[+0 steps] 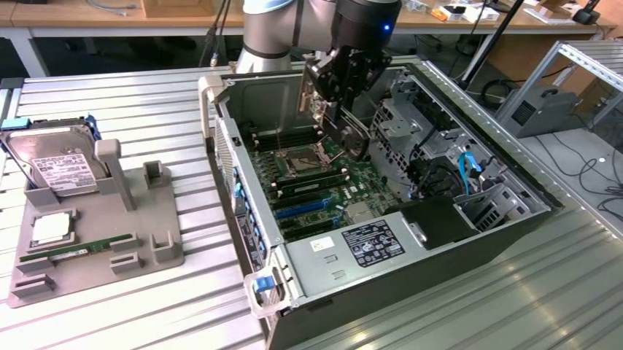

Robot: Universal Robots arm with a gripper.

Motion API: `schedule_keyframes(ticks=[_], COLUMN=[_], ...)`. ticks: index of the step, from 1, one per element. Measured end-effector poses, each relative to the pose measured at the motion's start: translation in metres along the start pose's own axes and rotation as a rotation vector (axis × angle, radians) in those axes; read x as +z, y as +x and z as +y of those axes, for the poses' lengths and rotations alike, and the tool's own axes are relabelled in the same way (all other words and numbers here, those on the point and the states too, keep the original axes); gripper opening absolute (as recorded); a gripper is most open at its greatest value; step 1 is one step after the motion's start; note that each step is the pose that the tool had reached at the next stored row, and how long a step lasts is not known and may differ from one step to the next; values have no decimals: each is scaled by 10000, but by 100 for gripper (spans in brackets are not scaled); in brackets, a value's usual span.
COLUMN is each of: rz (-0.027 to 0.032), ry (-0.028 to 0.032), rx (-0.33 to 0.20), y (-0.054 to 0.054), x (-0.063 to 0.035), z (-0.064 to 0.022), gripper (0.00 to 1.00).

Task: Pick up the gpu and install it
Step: 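Insert the gpu into the slot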

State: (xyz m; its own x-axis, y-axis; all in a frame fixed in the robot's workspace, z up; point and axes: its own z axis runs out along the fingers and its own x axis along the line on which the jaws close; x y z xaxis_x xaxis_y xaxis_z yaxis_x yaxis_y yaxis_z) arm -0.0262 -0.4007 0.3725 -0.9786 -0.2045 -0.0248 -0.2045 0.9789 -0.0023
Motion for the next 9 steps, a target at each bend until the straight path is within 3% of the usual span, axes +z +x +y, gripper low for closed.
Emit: schedule_keyframes(ticks=[9], rz=[-2], ry=[-19], rx=[-725], y=[0], x=[0], z=[0], gripper=[27])
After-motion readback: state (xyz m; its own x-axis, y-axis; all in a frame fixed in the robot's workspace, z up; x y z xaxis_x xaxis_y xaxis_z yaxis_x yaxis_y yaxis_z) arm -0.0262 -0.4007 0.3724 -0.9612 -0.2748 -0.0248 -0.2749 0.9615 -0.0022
